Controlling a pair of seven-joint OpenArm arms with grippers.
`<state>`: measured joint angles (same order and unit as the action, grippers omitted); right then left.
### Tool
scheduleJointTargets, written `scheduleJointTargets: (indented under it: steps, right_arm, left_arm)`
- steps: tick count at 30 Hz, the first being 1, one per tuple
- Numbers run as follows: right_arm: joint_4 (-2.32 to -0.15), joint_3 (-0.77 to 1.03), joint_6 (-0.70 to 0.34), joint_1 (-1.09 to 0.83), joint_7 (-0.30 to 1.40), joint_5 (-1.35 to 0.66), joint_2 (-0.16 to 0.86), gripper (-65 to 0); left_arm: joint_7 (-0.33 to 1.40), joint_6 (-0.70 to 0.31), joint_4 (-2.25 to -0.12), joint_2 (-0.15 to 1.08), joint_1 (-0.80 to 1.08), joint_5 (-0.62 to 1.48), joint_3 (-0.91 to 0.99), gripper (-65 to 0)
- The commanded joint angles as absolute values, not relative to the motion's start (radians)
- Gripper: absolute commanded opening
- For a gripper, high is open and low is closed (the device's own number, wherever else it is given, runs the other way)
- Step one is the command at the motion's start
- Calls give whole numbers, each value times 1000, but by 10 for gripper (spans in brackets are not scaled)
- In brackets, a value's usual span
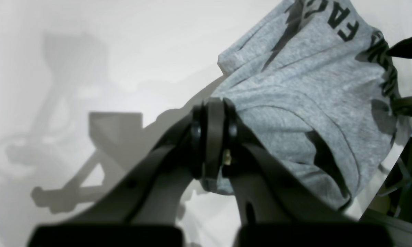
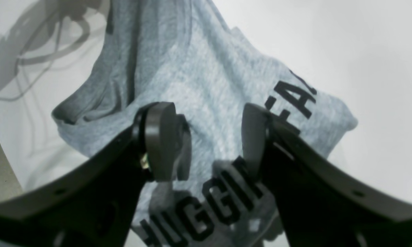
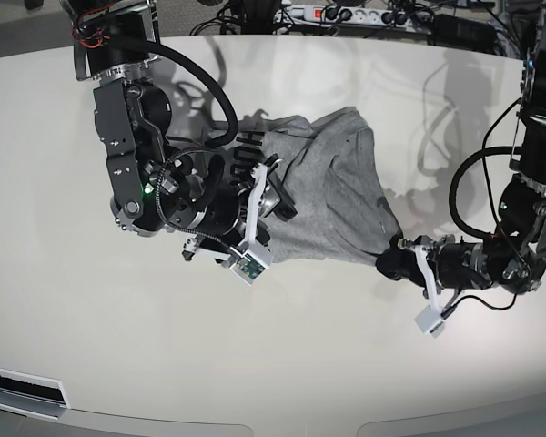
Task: Layout the t-shirt on the table in an organized manner, then fold the t-shirt properly
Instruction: 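Grasp the bundle's loose end with the left gripper and fold it toward the right gripper, then press and square the folded bundle with both grippers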
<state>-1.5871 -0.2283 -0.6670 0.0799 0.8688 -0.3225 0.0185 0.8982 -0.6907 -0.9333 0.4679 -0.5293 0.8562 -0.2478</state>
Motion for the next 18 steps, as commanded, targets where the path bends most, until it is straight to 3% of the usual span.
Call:
scheduleJointTargets:
  steps: [1,2,3,5,6,7,9,10,13,18]
  right_arm:
    - [-1604,-229,-672,100,844,-340,14,-318]
    - [-1604,-228,-672,100,840,-340,14,-318]
    - [-1604,-228,-672,100,836,-340,14,-318]
    - [-1604,-228,-672,100,818,-339,14,-318]
    - [-1604,-228,-672,102,798,-332,14,-327]
    - [-1603,-228,-672,106,780,-320,14,-364]
    - [-1603,-228,-670,121,743,-268,14,-554]
    - [-1603,-228,-667,133,722,-241,14,-650]
    - [-1601,-228,-612,165,657,-178,14,-650]
    - [-1542,-229,-530,260,649,-129,20,-650]
  left_arm:
    - [881,-698,-949,479,-560,874,-241,-650]
    - [880,-698,-949,479,-560,874,-241,-650]
    - [881,-698,-949,479,-560,874,-241,-607]
    - [894,-698,-949,480,-561,876,-241,-422]
    - [908,-698,-949,480,-563,887,-241,-361]
    - [936,-698,-949,480,-566,914,-241,-391]
    - [1029,-698,-962,482,-569,1022,-241,-650]
    - [1082,-698,-974,482,-568,1090,-241,-650]
    - [1206,-698,-1024,478,-550,1234,-241,-650]
    - [1278,-698,-1216,466,-445,1262,-242,-650]
